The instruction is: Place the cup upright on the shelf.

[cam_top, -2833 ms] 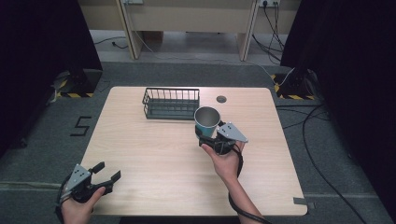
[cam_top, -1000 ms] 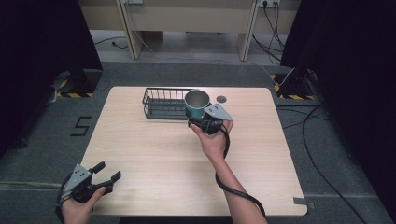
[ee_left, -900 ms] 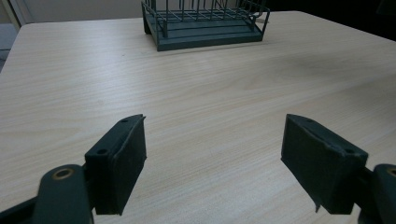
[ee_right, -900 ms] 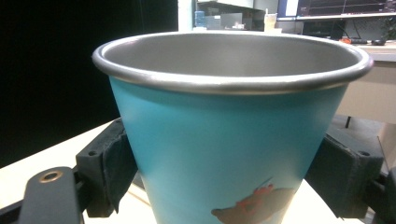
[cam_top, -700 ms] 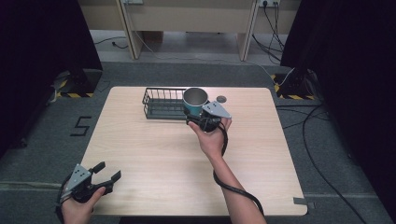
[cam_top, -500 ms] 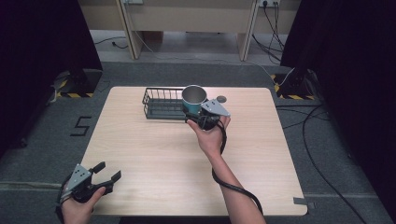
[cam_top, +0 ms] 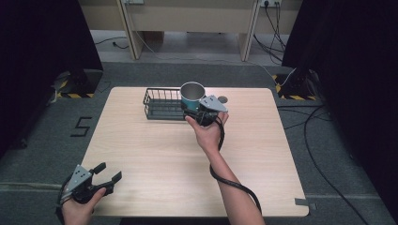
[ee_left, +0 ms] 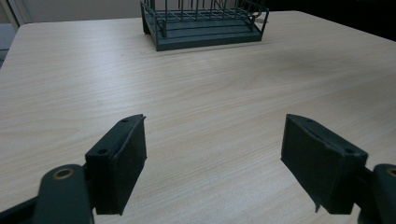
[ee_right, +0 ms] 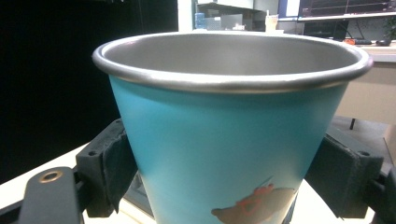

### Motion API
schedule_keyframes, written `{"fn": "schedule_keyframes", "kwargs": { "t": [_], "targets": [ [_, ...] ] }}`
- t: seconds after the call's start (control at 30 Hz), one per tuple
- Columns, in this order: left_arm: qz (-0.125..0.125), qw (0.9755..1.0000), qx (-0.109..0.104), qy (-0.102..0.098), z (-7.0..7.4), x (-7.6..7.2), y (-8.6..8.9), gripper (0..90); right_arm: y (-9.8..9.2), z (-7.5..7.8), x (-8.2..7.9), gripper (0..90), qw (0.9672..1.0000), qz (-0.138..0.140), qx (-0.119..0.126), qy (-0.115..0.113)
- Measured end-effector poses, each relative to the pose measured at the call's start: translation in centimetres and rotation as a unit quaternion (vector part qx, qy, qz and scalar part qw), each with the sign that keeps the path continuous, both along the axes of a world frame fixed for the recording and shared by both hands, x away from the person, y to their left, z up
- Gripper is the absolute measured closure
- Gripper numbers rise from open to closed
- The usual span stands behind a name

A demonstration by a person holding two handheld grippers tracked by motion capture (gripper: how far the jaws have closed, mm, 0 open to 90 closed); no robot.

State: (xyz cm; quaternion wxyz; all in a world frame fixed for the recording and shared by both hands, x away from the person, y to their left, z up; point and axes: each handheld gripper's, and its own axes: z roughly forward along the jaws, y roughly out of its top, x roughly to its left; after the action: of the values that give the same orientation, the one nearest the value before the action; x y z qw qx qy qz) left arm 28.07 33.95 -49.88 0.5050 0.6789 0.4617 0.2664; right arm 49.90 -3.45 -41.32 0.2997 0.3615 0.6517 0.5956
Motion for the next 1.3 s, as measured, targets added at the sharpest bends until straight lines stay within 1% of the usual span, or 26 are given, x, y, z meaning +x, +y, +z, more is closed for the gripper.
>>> {"fn": "schedule_keyframes", "kwargs": {
  "t": [0.17, 0.7, 1.3],
  "targets": [
    [-0.001, 1.0, 0.0, 0.0, 0.0, 0.0, 0.0, 21.8, 0.4, 0.1, 0.6, 18.0, 1.0, 0.0, 0.001, 0.001],
    [-0.003, 1.0, 0.0, 0.0, 0.0, 0.0, 0.0, 21.8, 1.4, 0.4, 1.6, 18.0, 1.0, 0.001, -0.001, 0.001],
    [-0.003, 1.0, 0.0, 0.0, 0.0, 0.0, 0.0, 21.8, 2.7, 0.6, 3.4, 18.0, 1.0, -0.001, 0.0, 0.01]
  ]
}}
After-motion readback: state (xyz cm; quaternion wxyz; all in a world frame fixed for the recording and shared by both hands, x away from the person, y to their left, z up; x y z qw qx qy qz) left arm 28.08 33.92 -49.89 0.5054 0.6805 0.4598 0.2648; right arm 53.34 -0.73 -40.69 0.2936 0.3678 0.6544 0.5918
